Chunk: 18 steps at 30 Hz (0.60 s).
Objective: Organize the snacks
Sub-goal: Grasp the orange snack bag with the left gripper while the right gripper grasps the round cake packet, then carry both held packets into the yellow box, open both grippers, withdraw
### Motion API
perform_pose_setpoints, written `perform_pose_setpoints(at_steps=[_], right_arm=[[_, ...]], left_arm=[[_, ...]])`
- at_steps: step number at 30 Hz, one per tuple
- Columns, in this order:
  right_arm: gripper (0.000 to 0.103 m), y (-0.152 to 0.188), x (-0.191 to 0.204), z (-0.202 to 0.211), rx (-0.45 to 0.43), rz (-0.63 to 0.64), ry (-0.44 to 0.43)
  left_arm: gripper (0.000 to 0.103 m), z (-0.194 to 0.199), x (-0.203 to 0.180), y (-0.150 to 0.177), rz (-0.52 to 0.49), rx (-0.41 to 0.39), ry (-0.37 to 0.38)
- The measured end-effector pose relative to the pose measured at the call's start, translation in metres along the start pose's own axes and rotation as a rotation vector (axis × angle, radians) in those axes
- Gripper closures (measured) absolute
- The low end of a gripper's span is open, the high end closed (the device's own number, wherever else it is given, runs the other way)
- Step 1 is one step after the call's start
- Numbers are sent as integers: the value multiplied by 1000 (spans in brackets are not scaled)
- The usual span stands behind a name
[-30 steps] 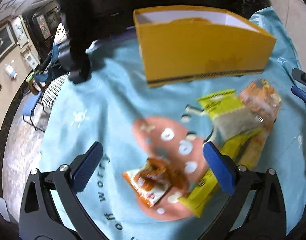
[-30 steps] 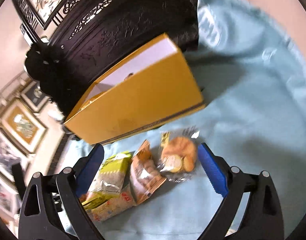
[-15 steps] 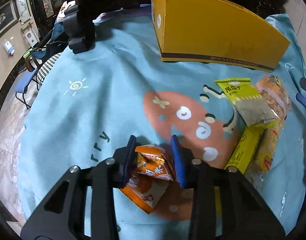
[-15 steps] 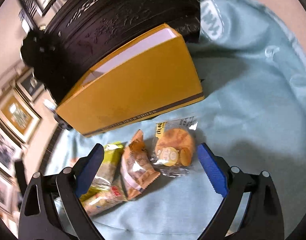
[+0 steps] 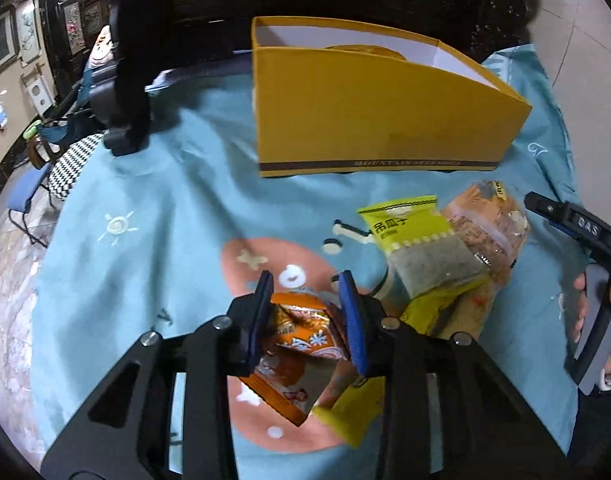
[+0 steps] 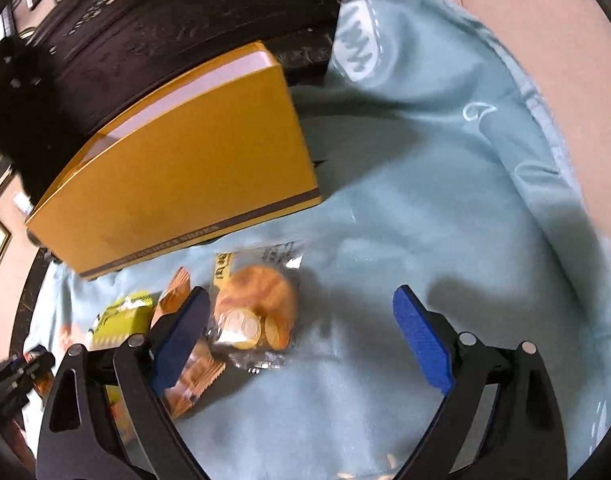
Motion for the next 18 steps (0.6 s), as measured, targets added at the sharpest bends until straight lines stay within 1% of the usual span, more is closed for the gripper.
perform_pose_setpoints(at_steps=[1, 2, 4, 6, 8, 11, 12, 13, 16, 17, 18], right_arm=[[13, 1, 4, -7, 31, 6, -9], [14, 1, 6, -11, 52, 12, -11], [20, 3, 11, -23, 99, 35, 3], [22, 5, 17, -37, 147, 76, 26], [23, 6, 21, -44, 164, 94, 42], [27, 5, 22, -49, 179, 141, 75], [38, 5, 23, -49, 187, 161, 79], [47, 6, 27, -49, 198, 201, 85], [48, 12, 37, -48, 238, 251, 48], [48, 13, 37, -45, 242, 238, 14], [48, 12, 35, -41, 232, 217, -2]], left_arm=[[69, -3, -1, 0, -2, 2, 3], [69, -6, -1, 1, 2, 5, 8], [69, -9, 1, 3, 11, 15, 24], [69, -13, 4, 5, 21, 22, 30], [69, -16, 7, 5, 30, 26, 39], [69, -18, 6, 8, 28, 34, 48], [69, -18, 6, 8, 26, 35, 48], [69, -18, 5, 8, 24, 35, 46], [68, -17, 3, 9, 17, 38, 36], [69, -15, 3, 9, 19, 37, 34], [69, -13, 2, 9, 20, 35, 31]])
Point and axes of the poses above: each gripper's, at about its wrist camera, not at the fingertips, and z roughly against the way its jaws point, x to its left, y to its underside, the point moved 10 cm from there along -z, roughly the way its jaws point, and after that the axes turned 9 degrees about -y, right-handed, at the moved point
